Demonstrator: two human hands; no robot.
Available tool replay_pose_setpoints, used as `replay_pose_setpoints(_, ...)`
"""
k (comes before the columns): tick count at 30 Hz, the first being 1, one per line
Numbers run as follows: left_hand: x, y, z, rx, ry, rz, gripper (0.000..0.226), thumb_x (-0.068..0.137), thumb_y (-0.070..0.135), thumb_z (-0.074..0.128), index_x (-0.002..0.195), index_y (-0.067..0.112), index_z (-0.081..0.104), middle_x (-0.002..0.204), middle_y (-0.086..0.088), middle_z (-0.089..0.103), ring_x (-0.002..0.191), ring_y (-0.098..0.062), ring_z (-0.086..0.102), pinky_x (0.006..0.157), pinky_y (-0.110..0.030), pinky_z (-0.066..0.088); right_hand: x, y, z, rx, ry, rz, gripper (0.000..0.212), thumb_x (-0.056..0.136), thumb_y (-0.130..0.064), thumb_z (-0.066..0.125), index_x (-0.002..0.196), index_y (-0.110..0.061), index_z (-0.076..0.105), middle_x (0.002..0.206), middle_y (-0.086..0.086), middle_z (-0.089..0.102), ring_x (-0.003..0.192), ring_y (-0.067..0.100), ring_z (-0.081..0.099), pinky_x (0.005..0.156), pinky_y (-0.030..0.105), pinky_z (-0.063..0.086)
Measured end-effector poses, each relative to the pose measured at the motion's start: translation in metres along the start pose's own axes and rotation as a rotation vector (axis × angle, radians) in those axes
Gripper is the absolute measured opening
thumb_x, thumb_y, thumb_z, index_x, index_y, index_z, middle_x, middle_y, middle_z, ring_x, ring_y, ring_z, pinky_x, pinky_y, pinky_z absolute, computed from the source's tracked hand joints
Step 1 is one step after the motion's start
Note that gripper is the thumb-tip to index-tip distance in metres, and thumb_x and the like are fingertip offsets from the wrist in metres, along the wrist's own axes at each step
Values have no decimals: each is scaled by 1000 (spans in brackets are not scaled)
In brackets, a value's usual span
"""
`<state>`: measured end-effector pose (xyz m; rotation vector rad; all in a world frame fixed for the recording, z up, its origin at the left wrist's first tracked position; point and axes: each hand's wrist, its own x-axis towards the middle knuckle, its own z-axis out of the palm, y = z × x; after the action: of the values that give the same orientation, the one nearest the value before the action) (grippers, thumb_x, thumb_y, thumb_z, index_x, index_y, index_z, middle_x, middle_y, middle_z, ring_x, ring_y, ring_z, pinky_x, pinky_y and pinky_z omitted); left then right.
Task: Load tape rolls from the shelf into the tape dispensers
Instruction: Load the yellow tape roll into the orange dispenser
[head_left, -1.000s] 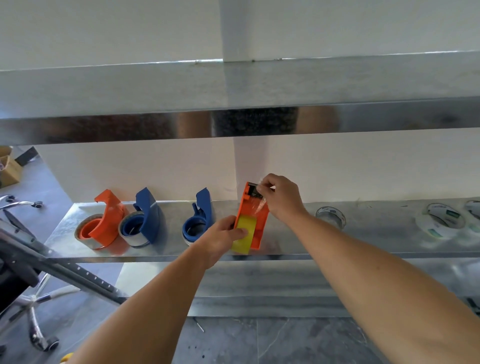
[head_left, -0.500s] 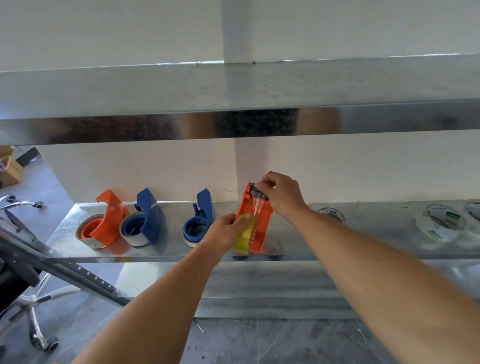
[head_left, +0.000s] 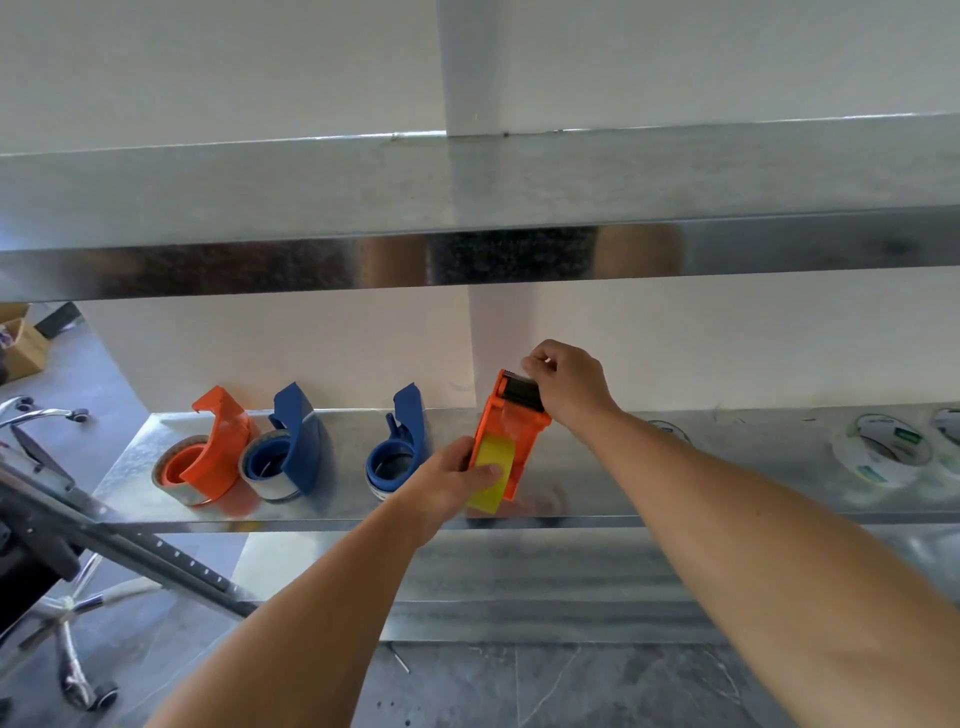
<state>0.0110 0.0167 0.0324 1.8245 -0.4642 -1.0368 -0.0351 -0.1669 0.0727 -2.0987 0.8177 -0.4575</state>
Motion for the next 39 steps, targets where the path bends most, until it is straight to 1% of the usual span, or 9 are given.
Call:
replay_pose_setpoints(3, 1, -1, 2, 17, -29, 11, 32, 96, 19, 62, 127, 18, 54, 121, -4, 66, 114, -25, 60, 104, -44, 47, 3, 0, -5, 33, 17, 25, 20, 97, -29, 54, 89, -13, 64, 89, 1, 68, 83, 19, 62, 71, 29, 44)
replay_pose_setpoints(7, 2, -1, 9, -35, 10, -3, 21, 96, 14, 60, 116, 20, 57, 116, -5, 65, 108, -23, 60, 98, -39, 46, 6, -1, -5, 7, 14, 11, 20, 95, -32, 56, 83, -18, 63, 85, 1, 68, 81, 20, 64, 69, 29, 45)
replay_pose_setpoints(11, 1, 2, 12, -131, 50, -28, 6, 97, 28, 60, 103, 27, 60, 111, -2, 68, 104, -22, 63, 100, -42, 49, 6, 3, -5, 7, 25, 9, 21, 95, -36, 55, 82, -20, 62, 82, -1, 68, 81, 20, 65, 73, 34, 50)
replay_pose_setpoints(14, -2, 5, 11, -141, 55, -18, 11, 96, 38, 59, 100, 28, 59, 110, -1, 68, 104, -22, 64, 98, -41, 50, 4, 5, -6, 6, 16, 10, 22, 95, -38, 55, 83, -20, 61, 79, -2, 68, 76, 16, 65, 74, 36, 51)
replay_pose_setpoints(18, -2, 2, 6, -119, 2, 17, 21, 96, 32, 62, 113, 20, 63, 114, -6, 70, 109, -28, 64, 105, -49, 47, 5, 6, -10, -11, 3, 5, 22, 94, -37, 56, 80, -22, 62, 76, -2, 67, 76, 17, 65, 76, 37, 53)
replay_pose_setpoints(22, -1, 3, 5, -132, -38, 29, 19, 96, 24, 62, 114, 20, 63, 115, -5, 71, 111, -28, 63, 106, -46, 46, 8, 4, -15, -27, 6, -3, 22, 93, -36, 57, 74, -25, 58, 79, 0, 67, 78, 19, 66, 76, 37, 54)
replay_pose_setpoints(27, -2, 9, 10, -145, -69, 44, 16, 97, 16, 60, 111, 23, 60, 114, -3, 68, 107, -23, 62, 83, -28, 49, 10, 3, -18, -66, 32, -5, 21, 95, -35, 56, 79, -22, 60, 84, 2, 68, 81, 21, 64, 73, 34, 49)
replay_pose_setpoints(33, -3, 8, 11, -70, -84, 81, 26, 96, 15, 62, 121, 19, 57, 116, -4, 68, 108, -22, 63, 86, -29, 49, 15, 6, -23, -40, 67, 40, 22, 96, -32, 54, 80, -19, 61, 80, 1, 64, 81, 24, 62, 71, 32, 46)
replay_pose_setpoints(39, -4, 8, 8, -23, -17, 101, 29, 96, 22, 63, 124, 19, 58, 113, 0, 68, 106, -19, 63, 83, -28, 49, 16, 1, -25, 58, 16, 38, 21, 96, -34, 54, 91, -16, 63, 82, -1, 65, 74, 15, 61, 65, 29, 47)
